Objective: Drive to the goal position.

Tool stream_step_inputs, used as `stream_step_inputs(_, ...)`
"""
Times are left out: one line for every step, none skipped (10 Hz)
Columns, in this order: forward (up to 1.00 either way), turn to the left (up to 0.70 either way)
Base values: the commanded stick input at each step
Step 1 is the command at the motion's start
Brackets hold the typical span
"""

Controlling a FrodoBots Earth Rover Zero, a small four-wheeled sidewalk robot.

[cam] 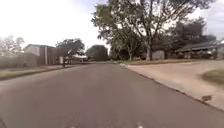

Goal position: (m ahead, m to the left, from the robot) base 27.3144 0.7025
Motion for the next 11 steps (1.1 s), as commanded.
stream_step_inputs(1.00,0.00)
stream_step_inputs(1.00,0.00)
stream_step_inputs(1.00,0.00)
stream_step_inputs(1.00,0.00)
stream_step_inputs(1.00,0.00)
stream_step_inputs(1.00,0.00)
stream_step_inputs(1.00,0.00)
stream_step_inputs(1.00,-0.15)
stream_step_inputs(1.00,-0.31)
stream_step_inputs(1.00,-0.35)
stream_step_inputs(1.00,-0.35)
